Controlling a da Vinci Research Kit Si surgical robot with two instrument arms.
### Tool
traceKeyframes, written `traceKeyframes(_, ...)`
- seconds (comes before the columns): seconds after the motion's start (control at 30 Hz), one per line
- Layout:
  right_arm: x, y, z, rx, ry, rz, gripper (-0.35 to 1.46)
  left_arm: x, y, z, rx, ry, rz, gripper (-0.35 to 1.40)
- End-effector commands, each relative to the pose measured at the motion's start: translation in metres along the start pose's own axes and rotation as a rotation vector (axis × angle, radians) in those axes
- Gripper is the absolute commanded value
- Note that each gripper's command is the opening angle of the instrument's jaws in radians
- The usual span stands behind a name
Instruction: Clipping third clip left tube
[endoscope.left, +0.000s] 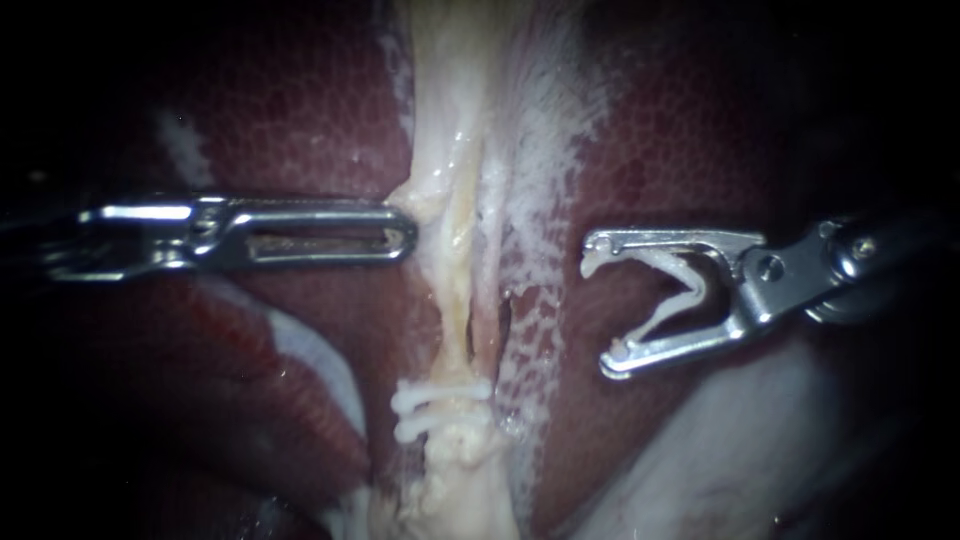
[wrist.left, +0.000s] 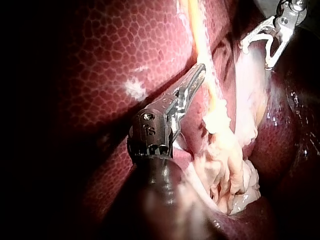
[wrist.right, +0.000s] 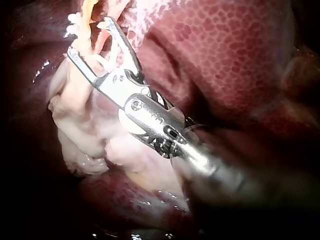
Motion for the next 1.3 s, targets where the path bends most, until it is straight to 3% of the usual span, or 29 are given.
traceKeyframes(0.03, -0.0003, -0.0001, 0.0003, 0.001, 0.001, 0.004, 0.6, 0.0, -0.0002, -0.0004, 0.0, 0.0, -0.002, -0.35)
traceKeyframes(0.33, -0.0023, 0.0, 0.0029, 0.001, 0.004, 0.068, 0.6, -0.0007, -0.0018, -0.0019, -0.007, -0.001, -0.006, -0.35)
traceKeyframes(0.67, -0.0045, 0.0007, 0.0069, -0.004, 0.017, 0.292, 0.6, -0.0007, -0.002, -0.0022, -0.008, -0.001, -0.006, -0.35)
traceKeyframes(0.97, -0.0056, 0.0018, 0.0114, 0.009, 0.02, 0.314, 0.6, -0.0007, -0.002, -0.0023, -0.007, -0.001, -0.006, -0.35)
traceKeyframes(1.3, -0.0065, 0.0025, 0.0129, 0.004, 0.019, 0.31, 0.6, -0.0006, -0.002, -0.0023, -0.007, -0.001, -0.006, -0.35)
